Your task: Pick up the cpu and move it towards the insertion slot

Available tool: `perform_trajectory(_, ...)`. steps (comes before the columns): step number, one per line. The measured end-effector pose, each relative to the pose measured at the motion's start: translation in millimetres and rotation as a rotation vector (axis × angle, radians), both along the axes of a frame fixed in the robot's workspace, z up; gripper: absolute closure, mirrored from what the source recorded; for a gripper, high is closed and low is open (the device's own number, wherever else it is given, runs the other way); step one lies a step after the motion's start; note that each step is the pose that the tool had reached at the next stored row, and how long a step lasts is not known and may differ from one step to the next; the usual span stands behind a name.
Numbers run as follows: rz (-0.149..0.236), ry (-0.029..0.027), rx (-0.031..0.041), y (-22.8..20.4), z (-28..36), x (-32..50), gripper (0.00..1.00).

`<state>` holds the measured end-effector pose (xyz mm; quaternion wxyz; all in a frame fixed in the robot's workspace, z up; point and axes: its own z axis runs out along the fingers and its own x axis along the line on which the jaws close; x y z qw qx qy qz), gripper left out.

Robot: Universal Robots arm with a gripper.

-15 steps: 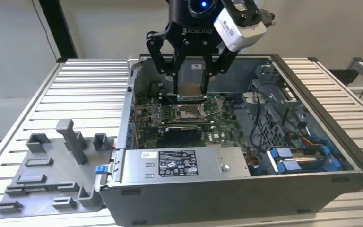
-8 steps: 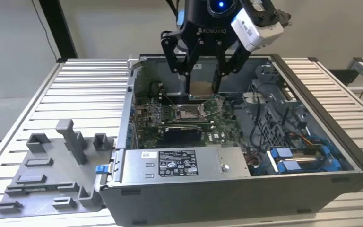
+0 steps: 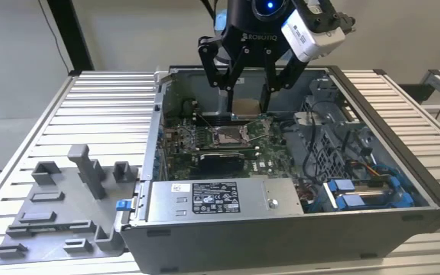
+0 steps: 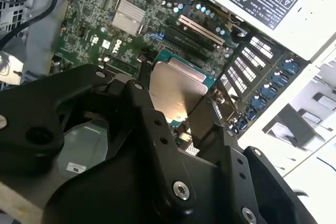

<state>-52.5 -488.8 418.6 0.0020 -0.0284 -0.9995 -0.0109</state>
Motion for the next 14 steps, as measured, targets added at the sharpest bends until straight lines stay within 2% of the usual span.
perform_trajectory(6, 0.0, 0.0, 0.0, 0.3, 0.0, 0.1, 1.0)
perform_trajectory(8, 0.0, 0.0, 0.0, 2.4, 0.0, 0.1, 1.0)
perform_trajectory(12, 0.0, 0.0, 0.0, 11.7, 0.0, 0.1, 1.0)
perform_trajectory(14, 0.0, 0.0, 0.0, 18.9, -0.1, 0.1, 1.0)
